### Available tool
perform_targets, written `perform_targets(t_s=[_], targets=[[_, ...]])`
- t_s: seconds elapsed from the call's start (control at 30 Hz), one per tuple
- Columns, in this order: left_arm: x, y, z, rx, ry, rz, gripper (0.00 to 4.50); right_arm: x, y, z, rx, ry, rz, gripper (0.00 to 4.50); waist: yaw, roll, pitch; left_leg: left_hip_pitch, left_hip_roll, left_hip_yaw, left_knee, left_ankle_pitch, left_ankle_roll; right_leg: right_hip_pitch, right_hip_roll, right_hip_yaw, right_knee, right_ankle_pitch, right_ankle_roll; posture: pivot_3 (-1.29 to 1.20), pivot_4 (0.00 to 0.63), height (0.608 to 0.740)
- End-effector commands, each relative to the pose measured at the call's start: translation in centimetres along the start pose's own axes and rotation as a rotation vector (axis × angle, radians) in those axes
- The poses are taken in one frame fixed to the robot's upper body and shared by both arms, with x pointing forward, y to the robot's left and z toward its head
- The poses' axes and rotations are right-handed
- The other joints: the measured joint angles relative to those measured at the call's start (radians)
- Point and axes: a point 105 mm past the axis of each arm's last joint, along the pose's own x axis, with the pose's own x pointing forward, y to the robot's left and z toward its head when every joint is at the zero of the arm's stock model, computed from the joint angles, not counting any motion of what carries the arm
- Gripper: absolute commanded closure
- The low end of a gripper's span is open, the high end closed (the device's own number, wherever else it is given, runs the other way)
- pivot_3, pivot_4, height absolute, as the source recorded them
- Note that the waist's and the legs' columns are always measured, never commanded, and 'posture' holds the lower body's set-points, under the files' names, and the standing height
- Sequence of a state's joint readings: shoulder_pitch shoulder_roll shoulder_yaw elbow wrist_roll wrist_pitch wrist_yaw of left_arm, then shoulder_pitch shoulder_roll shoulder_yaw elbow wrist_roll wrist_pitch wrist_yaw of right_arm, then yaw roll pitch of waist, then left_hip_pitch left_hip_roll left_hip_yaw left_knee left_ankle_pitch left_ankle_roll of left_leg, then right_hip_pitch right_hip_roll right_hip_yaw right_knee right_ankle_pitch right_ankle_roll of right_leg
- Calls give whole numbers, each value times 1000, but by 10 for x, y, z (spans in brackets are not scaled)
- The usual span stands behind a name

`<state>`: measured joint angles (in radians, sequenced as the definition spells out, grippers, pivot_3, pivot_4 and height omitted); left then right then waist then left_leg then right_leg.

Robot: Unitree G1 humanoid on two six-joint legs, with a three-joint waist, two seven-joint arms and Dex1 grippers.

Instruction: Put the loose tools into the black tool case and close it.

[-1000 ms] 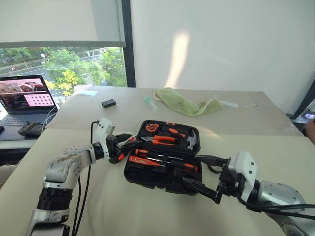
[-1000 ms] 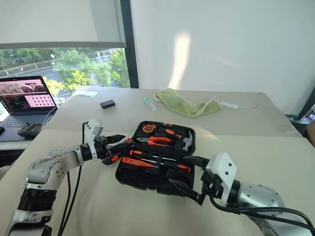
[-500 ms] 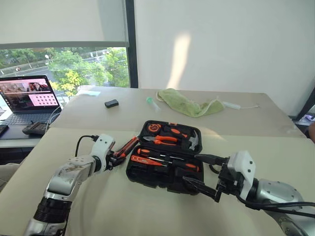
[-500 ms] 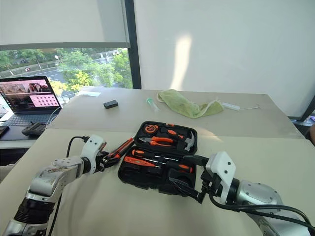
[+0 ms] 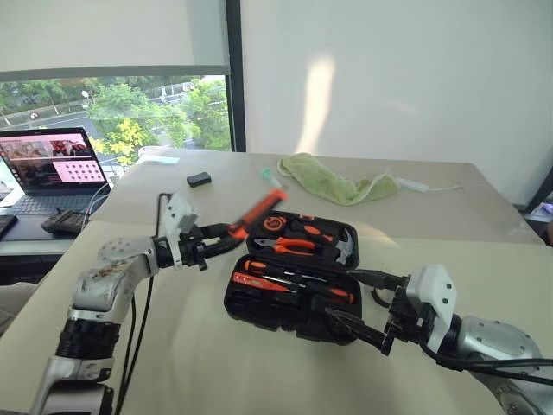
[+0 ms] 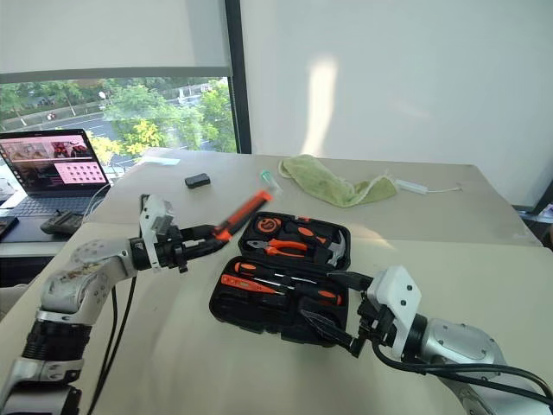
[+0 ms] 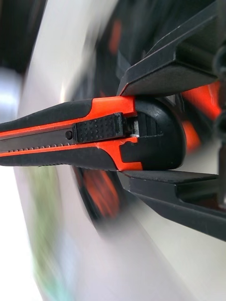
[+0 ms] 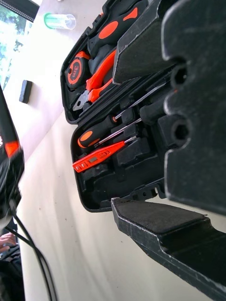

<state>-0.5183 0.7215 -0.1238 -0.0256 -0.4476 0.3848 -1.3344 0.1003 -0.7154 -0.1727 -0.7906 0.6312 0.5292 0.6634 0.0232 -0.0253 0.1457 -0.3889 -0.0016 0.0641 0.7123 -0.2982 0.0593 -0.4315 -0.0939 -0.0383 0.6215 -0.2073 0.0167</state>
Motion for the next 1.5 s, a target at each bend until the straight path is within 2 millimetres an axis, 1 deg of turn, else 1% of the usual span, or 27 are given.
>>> perform_targets(t_s=[0.03,0.13,0.23,0.37,0.5,0.57,0.63,0.73,0.93,1.1,1.2,1.23,1.27,1.33,1.37,1.43,1.5], targets=[[6,-15,-19,97,126,-175,2797,-4,3,12,-31,-29,-11,0,-2,-1,1,0,0,0,0,-3,6,0,1,0,0,0,0,0,150,740],[8,-10,-26,151,182,-194,2797,-10,5,10,-24,-12,-30,0,0,-2,2,-1,0,-1,1,-4,7,0,2,0,1,0,0,0,150,740],[7,-6,-38,194,244,-220,2797,-17,11,7,-12,8,-35,0,6,-2,2,0,0,-2,2,-4,8,1,1,-1,1,0,1,0,150,740],[5,0,-50,212,296,-234,2797,-27,18,4,3,41,-6,0,4,-2,2,0,0,-2,3,-5,9,2,1,-1,1,0,2,0,150,740],[5,4,-55,228,316,-245,2797,-41,20,2,1,74,13,0,5,-2,2,2,0,-2,3,-5,9,5,1,-1,1,0,3,0,150,740],[8,7,-55,241,316,-240,2797,-46,20,1,0,92,21,0,5,-2,2,5,1,-2,3,-5,9,8,1,-1,1,0,3,0,150,740],[12,8,-54,254,312,-242,2797,-48,19,0,-5,101,22,0,6,-2,2,6,1,-2,3,-5,9,9,1,-1,1,0,3,0,150,740],[22,17,-54,252,320,-213,2797,-47,18,2,-8,97,23,0,19,-1,1,6,0,-2,5,-4,11,10,0,0,1,0,4,0,150,740],[34,30,-44,280,322,-200,2797,-44,19,4,-10,91,32,0,38,0,1,3,0,-3,12,-2,14,11,-1,0,1,1,6,0,150,740],[38,33,-37,308,318,-210,2797,-45,20,6,-11,92,35,0,41,0,1,0,0,-3,15,-2,15,10,-2,0,1,2,5,0,150,740],[42,38,-18,308,253,-194,2797,-46,20,6,-10,95,31,0,42,0,1,0,0,-4,15,-2,16,10,-2,0,1,5,7,0,150,740],[43,39,-14,313,244,-190,2797,-47,20,6,-9,96,30,0,43,-1,1,-1,0,-4,15,-2,16,9,-2,-1,1,5,7,0,150,740],[44,38,-2,283,188,-196,2797,-47,20,5,-8,96,29,0,41,-1,1,-2,0,-4,16,-2,16,8,-2,-1,1,5,7,0,150,740],[46,36,12,238,127,-206,2797,-46,21,5,-7,96,28,0,37,-1,1,-4,0,-4,16,-3,16,7,-2,-1,0,6,8,0,150,740],[46,36,15,224,117,-205,2797,-46,21,5,-6,95,27,0,33,-1,1,-4,0,-4,16,-3,16,6,-2,-1,0,6,9,0,150,740],[45,36,15,226,125,-201,2797,-46,21,5,-6,93,25,0,25,-1,1,-7,0,-4,16,-3,17,5,-1,-1,0,5,9,0,150,740],[45,39,13,190,129,-185,2797,-46,21,5,-6,92,23,0,16,-1,1,-7,0,-4,16,-3,17,4,0,-1,-1,5,10,0,150,740]])
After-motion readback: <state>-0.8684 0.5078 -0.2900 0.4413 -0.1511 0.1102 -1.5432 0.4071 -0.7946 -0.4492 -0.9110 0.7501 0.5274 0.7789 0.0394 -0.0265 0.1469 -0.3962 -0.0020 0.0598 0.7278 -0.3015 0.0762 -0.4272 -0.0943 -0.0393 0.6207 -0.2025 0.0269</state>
